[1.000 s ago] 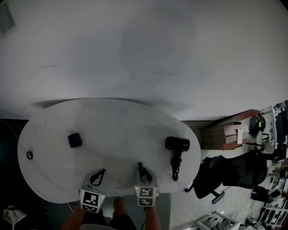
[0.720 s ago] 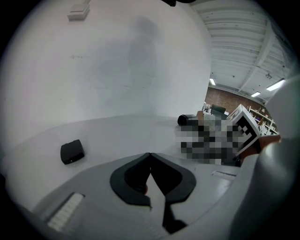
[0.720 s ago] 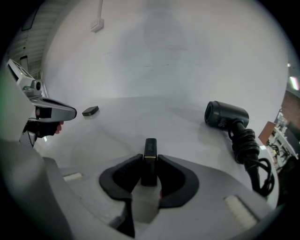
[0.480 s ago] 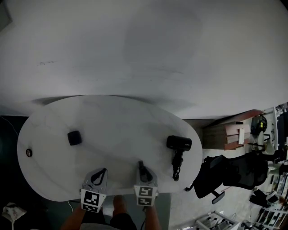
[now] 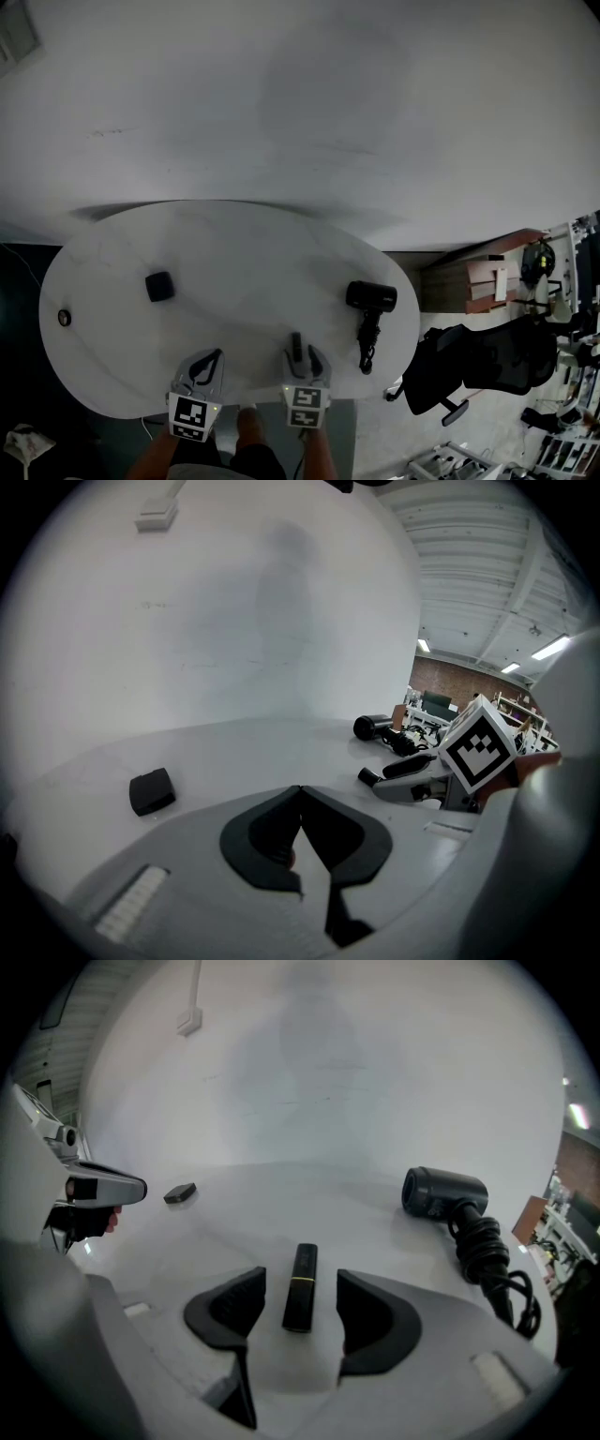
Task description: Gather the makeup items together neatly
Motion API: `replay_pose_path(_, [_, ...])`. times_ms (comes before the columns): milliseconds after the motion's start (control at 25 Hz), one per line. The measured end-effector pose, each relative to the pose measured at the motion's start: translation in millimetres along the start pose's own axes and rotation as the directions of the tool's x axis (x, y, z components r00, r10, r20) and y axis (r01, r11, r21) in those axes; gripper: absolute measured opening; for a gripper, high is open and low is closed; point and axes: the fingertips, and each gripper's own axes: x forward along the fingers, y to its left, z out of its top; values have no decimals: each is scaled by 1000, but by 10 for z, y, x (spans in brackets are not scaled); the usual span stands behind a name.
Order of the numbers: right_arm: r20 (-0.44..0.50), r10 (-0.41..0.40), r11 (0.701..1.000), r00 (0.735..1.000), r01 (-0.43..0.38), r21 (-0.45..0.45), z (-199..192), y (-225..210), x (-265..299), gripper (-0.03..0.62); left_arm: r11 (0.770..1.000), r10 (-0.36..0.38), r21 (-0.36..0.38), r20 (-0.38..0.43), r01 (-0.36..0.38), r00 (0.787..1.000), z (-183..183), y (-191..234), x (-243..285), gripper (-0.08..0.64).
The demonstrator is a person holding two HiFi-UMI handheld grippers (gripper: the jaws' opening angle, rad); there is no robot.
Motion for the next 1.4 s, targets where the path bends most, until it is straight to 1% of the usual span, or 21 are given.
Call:
replay_pose_path(160, [38, -7, 1000, 999, 7, -15, 159, 19, -119, 241, 1000, 10, 8, 32, -11, 999, 133, 22, -97, 10])
replay_pose_path(320, [106, -12, 1000, 994, 14, -16, 439, 39, -297, 241, 999, 30, 16, 86, -32, 996, 370, 66, -245, 9])
replay_pose_path(440, [164, -4, 1000, 986, 9, -29, 691, 105, -467, 241, 998, 50, 25, 127, -54, 991, 535, 118, -405, 9])
replay_pose_path(600, [247, 25, 998, 969, -9, -66, 1039, 282, -708, 240, 995, 81, 36, 185, -89, 979, 762, 217, -651, 9])
replay_pose_path(720, [304, 54, 996, 951, -28, -89, 1290, 445, -877, 239, 992, 110, 42, 234, -123, 966, 957, 301, -849, 9])
replay_pose_path(760, [322, 63, 995, 945, -33, -98, 1374, 510, -932, 218, 990, 121, 42, 249, -135, 961, 1017, 334, -921, 9])
replay_pose_path(880, [374, 93, 990, 923, -46, -131, 1614, 715, -1088, 192, 984, 153, 43, 290, -172, 945, 1168, 437, -1137, 9])
replay_pose_path(1080, [452, 138, 982, 882, -61, -180, 1927, 1008, -1346, 129, 971, 212, 29, 346, -236, 914, 1342, 588, -1498, 9])
replay_pose_path(1200, [474, 172, 973, 864, -74, -218, 2038, 1213, -1451, 96, 962, 248, 17, 365, -273, 897, 1375, 696, -1700, 9])
replay_pose_path(1280, [479, 199, 966, 855, -88, -245, 2098, 1359, -1487, 86, 955, 273, 5, 375, -296, 886, 1383, 779, -1818, 10])
replay_pose_path(1400, [481, 242, 953, 843, -114, -279, 2160, 1584, -1508, 54, 945, 306, -18, 387, -325, 870, 1375, 896, -1971, 9])
